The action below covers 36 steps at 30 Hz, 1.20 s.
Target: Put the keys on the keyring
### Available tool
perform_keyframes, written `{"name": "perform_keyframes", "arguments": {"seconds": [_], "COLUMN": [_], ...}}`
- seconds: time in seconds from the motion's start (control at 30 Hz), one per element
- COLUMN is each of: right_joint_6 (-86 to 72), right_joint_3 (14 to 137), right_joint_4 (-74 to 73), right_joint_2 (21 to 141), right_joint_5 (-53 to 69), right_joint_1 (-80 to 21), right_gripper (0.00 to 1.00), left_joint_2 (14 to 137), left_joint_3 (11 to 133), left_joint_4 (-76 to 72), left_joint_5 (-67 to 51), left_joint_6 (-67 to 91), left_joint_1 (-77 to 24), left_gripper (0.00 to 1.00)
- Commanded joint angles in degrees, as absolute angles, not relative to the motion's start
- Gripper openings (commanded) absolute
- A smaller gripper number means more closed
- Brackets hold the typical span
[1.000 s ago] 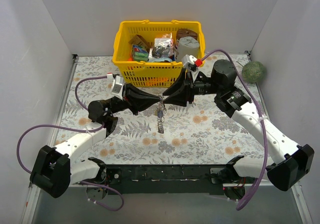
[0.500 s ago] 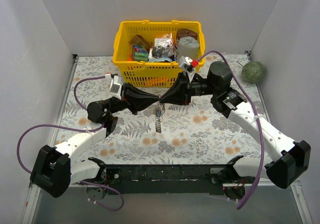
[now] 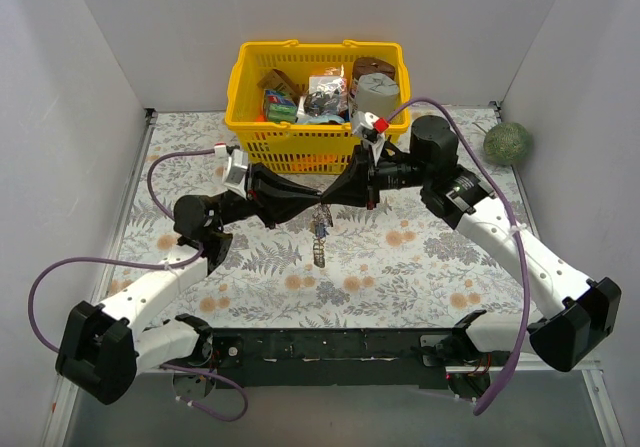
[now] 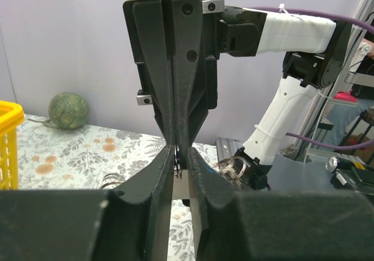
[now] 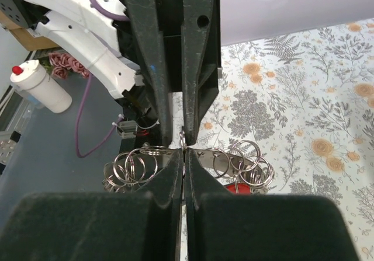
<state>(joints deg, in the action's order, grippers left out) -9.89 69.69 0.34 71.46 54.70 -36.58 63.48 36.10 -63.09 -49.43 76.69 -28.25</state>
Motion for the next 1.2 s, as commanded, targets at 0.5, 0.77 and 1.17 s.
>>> {"name": "perform_keyframes", "arguments": {"seconds": [0.5, 0.77, 1.17], "right_joint_6": [18.8, 24.3, 24.3], "right_joint_3": [94.4, 96.9, 95.2], "right_joint_4": [-44.3, -51.8, -50.7], "right_joint_2": [82.9, 84.3, 84.0], "right_joint_5": [46.8, 43.4, 44.9], "right_joint_1": [-36.8, -36.8, -36.8], "right_gripper": [0.01, 0.01, 0.01], "left_joint_2": [62.6, 68.5, 74.6], "left_joint_3": [62.8, 69.0, 72.1], "left_joint_4": [7.7, 17.2, 19.7], "left_joint_5": [-57.7, -60.2, -61.4], "left_joint_6": [34.4, 29.8, 29.4], "left_joint_1": [-28.7, -28.7, -29.5], "left_gripper": [0.48, 0.52, 0.44]}}
